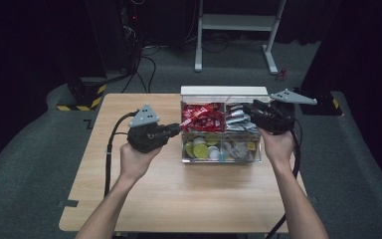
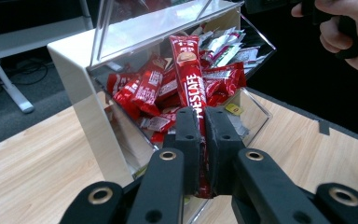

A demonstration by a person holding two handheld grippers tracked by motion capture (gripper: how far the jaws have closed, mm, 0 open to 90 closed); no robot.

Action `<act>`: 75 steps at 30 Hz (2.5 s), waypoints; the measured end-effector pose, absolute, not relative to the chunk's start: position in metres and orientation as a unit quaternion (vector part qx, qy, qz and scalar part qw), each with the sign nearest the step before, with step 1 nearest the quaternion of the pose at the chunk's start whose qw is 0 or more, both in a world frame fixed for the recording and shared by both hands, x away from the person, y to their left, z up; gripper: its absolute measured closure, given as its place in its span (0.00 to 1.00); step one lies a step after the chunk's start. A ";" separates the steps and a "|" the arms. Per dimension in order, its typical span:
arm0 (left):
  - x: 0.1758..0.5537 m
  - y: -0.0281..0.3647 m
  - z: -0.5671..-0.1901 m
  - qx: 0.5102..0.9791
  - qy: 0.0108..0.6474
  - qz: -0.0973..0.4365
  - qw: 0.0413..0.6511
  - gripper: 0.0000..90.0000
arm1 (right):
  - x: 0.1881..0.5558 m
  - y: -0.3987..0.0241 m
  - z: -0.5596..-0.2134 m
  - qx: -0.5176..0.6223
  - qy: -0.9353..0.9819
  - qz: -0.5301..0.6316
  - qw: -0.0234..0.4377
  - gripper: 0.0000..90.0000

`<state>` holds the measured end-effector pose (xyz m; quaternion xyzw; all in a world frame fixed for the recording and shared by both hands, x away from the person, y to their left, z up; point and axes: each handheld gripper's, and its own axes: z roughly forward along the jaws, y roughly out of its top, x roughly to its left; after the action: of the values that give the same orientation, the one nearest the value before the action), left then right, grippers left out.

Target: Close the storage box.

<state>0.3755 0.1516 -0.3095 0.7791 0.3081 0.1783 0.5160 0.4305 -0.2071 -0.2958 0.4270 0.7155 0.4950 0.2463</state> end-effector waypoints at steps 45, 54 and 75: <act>0.348 0.221 -0.329 0.736 0.359 0.180 0.544 0.94 | 0.430 -0.205 -0.293 0.431 0.719 0.485 0.247 0.61; 0.346 0.233 -0.335 0.728 0.373 0.182 0.546 0.94 | 0.430 -0.205 -0.294 0.431 0.718 0.488 0.247 0.61; 0.349 0.246 -0.358 0.718 0.408 0.189 0.531 0.94 | 0.430 -0.205 -0.294 0.431 0.717 0.488 0.248 0.61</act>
<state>0.3492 0.2465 -0.3584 0.7181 0.4078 0.1887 0.5315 0.4300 -0.2050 -0.2944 0.4312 0.7170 0.4882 0.2482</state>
